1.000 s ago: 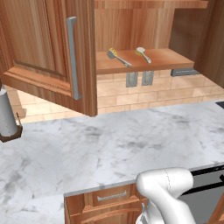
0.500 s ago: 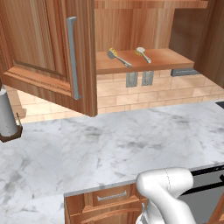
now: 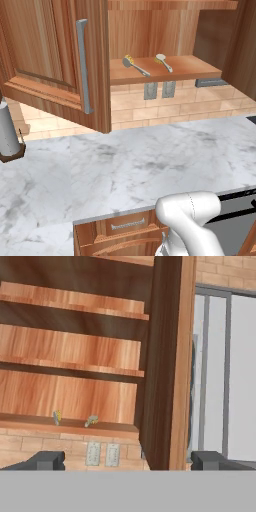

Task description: Pick up the dish brush and dish brush from the sink, and place them back in the cabinet, and close the cabinet doors.

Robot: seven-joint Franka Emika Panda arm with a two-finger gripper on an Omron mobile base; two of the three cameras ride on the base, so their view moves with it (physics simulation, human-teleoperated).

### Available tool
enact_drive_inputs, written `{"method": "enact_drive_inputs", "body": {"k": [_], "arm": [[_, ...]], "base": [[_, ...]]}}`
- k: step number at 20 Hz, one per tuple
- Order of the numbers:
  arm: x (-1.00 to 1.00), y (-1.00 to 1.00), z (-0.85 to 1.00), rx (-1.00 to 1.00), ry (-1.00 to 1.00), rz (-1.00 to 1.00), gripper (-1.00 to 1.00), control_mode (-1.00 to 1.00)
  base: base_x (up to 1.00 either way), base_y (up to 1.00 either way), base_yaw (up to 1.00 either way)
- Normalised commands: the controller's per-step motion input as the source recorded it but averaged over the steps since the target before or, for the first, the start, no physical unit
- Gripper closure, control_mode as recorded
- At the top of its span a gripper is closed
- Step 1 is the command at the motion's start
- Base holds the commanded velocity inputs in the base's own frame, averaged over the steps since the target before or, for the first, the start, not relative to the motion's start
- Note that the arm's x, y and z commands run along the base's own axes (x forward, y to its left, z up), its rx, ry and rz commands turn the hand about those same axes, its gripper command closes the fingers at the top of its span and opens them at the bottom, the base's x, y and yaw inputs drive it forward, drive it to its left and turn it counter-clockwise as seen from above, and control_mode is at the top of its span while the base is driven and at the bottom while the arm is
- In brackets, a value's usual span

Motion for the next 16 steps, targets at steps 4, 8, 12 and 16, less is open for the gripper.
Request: {"method": "enact_drive_inputs", "body": {"k": [4, 8, 12, 16], "arm": [[0.00, -0.29, -0.02, 0.00, -0.04, 0.00, -1.00, -1.00], [0.00, -0.25, -0.04, 0.00, -0.03, 0.00, -1.00, -1.00], [0.03, -0.16, -0.06, 0.00, -0.02, 0.02, -1.00, -1.00], [0.15, -0.17, -0.06, 0.00, 0.00, 0.06, -1.00, -1.00]], "base": [[0.00, 0.00, 0.00], [0.00, 0.00, 0.00], [0.00, 0.00, 0.00], [0.00, 0.00, 0.00]]}}
